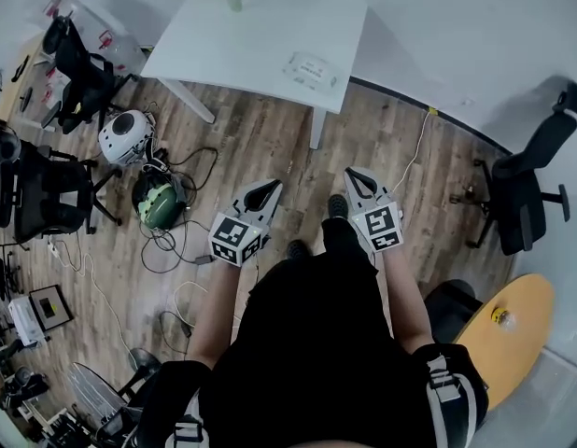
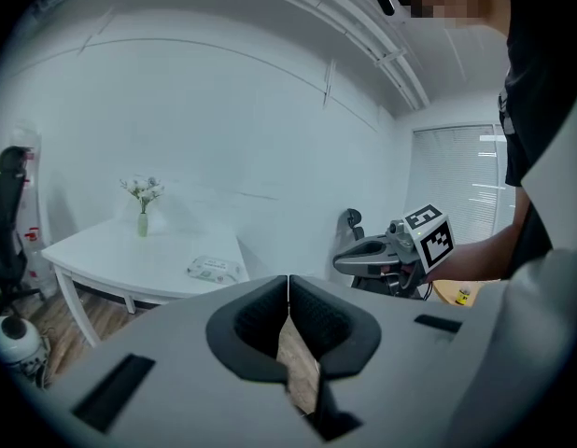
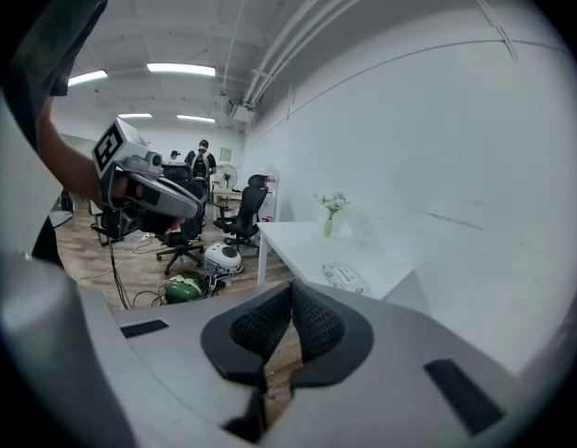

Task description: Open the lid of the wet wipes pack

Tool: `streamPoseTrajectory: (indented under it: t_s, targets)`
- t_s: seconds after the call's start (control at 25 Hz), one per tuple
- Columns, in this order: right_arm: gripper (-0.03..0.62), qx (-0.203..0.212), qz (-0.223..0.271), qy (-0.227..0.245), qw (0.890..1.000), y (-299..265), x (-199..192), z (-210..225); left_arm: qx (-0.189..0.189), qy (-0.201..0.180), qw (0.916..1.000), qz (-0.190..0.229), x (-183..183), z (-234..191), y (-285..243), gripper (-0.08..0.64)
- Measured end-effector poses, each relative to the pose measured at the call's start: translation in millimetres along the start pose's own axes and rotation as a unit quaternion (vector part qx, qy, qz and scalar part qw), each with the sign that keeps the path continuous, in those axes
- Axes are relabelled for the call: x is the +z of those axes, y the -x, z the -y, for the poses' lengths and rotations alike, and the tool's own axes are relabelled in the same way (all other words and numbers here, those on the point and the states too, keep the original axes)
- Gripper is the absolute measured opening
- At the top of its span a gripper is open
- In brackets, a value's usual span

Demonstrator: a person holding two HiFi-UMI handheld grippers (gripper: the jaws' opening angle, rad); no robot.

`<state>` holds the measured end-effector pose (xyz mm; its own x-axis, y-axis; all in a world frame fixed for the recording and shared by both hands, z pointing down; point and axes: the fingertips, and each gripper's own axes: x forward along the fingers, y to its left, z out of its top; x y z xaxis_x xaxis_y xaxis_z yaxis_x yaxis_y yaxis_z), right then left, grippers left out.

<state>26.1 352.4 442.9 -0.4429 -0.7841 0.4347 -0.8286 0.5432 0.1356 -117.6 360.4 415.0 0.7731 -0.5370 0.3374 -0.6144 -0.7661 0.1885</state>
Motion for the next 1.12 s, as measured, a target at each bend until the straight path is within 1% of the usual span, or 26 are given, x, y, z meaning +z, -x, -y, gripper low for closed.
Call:
streamPoseTrajectory:
  t_s: [0.16,0.4,0.88,1.12]
  targets:
    - [0.015,0.014,0.0,0.008,1.0,-22,3,33,0.014,0.001,0.9999,0.0,15,-12,-26,0.025]
    - [0.015,0.027,0.0,0.014,1.0,-48,6,74,0.034,0.011,0.9994,-0.005,27,-29,-57,0.025]
    - [0.015,0.074,-0.008,0.035,0.997,-75,-3,124,0.064,0.024,0.9977,-0.001,42,-36,-116,0.025]
    - [0.015,0.106,-0.004,0.052,0.993,-87,0,143,0.095,0.04,0.9947,0.005,47,-40,-131,0.025]
